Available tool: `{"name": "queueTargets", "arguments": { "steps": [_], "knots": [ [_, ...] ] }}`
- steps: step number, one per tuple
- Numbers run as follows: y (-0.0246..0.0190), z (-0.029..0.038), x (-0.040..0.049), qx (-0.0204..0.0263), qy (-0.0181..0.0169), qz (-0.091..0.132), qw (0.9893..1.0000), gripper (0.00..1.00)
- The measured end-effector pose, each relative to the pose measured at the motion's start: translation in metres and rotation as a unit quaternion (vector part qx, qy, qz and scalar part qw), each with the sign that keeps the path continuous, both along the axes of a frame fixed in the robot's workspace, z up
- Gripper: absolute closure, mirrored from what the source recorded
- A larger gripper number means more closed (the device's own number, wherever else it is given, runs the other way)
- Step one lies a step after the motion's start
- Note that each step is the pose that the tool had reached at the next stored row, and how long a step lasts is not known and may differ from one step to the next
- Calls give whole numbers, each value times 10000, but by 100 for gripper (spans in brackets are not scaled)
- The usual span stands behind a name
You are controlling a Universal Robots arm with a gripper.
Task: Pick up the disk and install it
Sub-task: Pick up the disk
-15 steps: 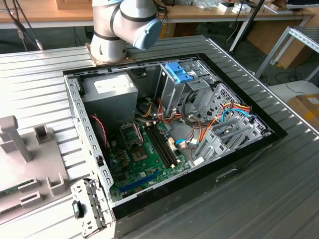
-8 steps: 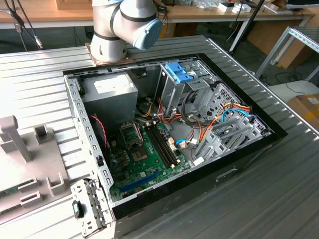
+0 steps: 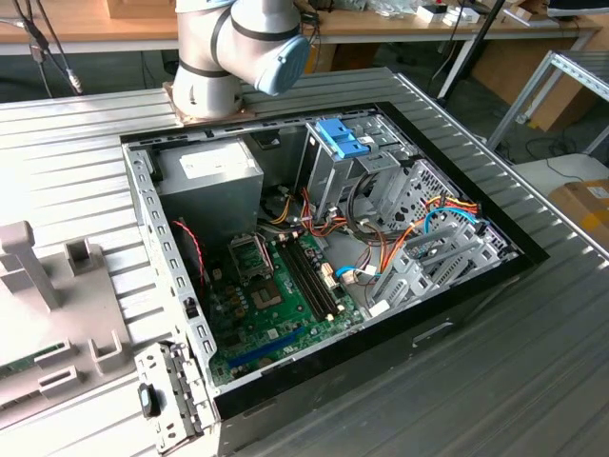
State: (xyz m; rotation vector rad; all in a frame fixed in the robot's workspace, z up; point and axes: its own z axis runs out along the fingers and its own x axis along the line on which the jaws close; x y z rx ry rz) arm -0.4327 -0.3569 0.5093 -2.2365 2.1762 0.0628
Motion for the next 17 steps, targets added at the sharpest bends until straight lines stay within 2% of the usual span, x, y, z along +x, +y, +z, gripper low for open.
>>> {"name": "queueTargets", "arguments": {
  "steps": [5,8,15,17],
  "knots": [
    [4,0,282,0,3,0,10000,64],
    [8,0,372,0,3,0,10000,64],
    [25,0,699,0,3,0,10000,64],
    [28,0,748,0,3,0,10000,64]
  ]
}}
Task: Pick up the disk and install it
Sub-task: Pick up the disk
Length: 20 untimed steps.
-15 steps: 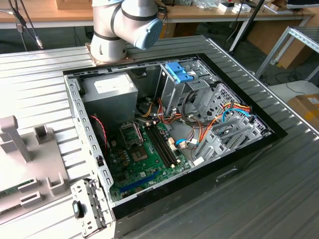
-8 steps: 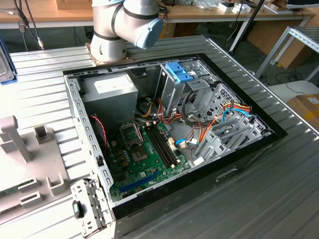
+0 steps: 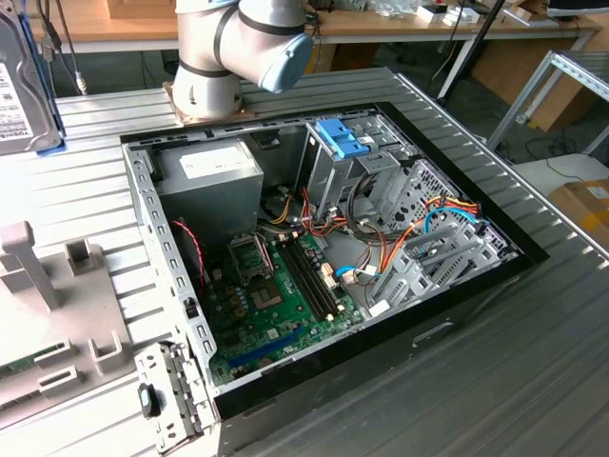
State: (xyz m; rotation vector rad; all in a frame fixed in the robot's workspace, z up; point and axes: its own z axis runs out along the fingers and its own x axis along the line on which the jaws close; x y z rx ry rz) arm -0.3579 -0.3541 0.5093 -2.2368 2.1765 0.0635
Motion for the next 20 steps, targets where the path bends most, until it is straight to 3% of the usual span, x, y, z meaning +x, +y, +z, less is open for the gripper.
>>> {"name": "queueTargets", "arguments": {
  "steps": [7,15,20],
  "knots": [
    [19,0,252,0,1,0,10000,64],
    [72,0,861,0,5,6,10000,64],
    [94,0,1047,0,6,14,10000,64]
  ]
}}
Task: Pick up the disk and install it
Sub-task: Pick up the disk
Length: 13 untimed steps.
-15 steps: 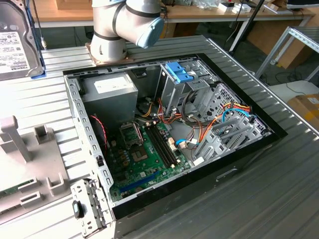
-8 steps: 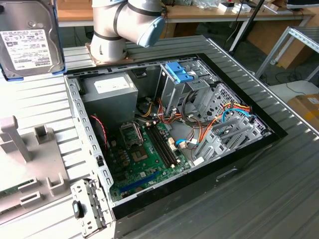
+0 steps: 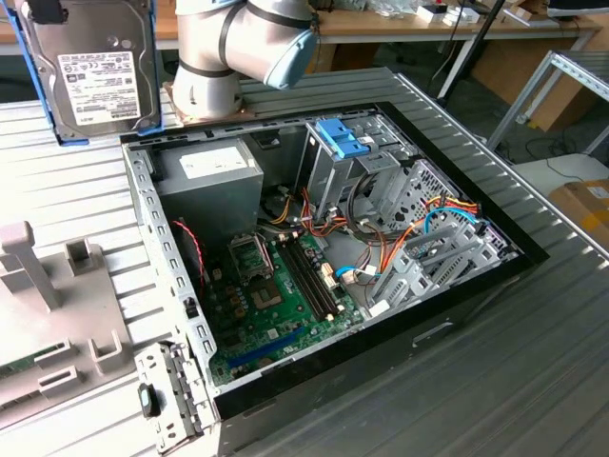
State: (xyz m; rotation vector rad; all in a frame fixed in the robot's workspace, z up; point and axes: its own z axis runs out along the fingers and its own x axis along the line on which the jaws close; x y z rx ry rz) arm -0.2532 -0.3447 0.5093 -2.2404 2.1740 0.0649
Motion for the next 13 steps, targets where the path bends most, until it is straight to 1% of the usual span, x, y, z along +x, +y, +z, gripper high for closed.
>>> {"name": "queueTargets", "arguments": {
  "steps": [1,4,7,10,11,12,13],
  "knots": [
    [9,0,52,0,0,3,10000,64],
    [26,1,136,0,1,13,10000,64],
    [57,0,274,0,1,39,10000,64],
    [71,0,352,0,2,53,10000,64],
    [86,0,434,0,2,67,10000,64],
    [96,0,491,0,3,76,10000,64],
    [100,0,516,0,3,81,10000,64]
  ]
}}
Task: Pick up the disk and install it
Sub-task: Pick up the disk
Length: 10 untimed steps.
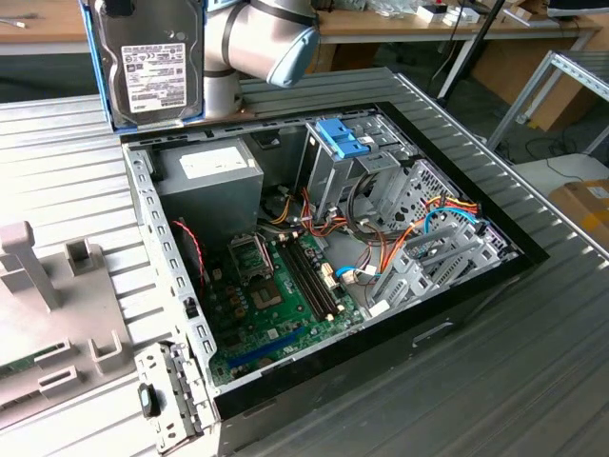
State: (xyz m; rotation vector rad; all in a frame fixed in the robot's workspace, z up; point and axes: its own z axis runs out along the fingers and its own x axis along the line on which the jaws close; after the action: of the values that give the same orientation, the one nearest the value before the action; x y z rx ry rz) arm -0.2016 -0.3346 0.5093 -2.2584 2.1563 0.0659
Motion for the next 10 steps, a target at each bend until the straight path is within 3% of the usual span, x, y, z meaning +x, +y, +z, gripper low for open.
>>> {"name": "queueTargets", "arguments": {
  "steps": [10],
  "knots": [
    [60,0,288,0,1,25,10000,64]
  ]
}}
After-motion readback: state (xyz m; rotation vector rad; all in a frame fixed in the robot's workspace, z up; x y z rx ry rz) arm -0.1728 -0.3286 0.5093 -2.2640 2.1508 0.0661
